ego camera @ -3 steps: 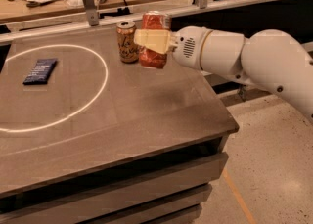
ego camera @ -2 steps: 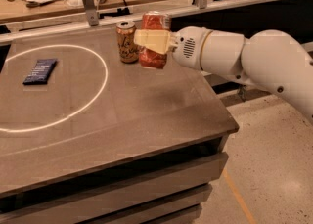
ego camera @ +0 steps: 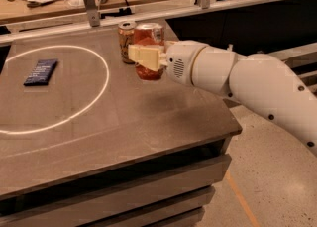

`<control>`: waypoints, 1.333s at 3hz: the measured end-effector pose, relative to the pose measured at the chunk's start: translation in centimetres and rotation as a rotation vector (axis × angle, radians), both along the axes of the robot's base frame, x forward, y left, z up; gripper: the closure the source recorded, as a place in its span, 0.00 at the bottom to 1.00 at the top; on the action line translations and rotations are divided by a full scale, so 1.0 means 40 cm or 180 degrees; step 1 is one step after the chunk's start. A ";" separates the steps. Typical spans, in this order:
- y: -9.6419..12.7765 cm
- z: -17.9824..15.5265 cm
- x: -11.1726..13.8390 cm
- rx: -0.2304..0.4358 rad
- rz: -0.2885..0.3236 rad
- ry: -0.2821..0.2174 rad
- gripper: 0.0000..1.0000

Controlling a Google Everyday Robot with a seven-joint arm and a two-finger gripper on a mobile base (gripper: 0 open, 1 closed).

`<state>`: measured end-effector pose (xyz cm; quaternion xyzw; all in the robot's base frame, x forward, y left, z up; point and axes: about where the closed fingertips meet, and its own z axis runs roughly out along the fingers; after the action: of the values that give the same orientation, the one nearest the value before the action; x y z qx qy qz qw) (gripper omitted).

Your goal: Knock coke can over

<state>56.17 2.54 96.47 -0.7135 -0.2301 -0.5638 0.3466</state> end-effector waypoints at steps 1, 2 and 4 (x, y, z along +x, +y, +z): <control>0.015 -0.004 -0.015 -0.0234 0.0027 -0.0259 1.00; 0.043 -0.016 -0.029 -0.0332 0.0053 -0.0509 1.00; 0.071 -0.059 -0.053 -0.0351 -0.0032 -0.0797 1.00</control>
Offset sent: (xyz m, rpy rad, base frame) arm -0.0174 0.0278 -0.0117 -0.1320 -0.2614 0.0159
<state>54.06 5.39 94.11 -0.6567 -0.2986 -0.6367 0.2726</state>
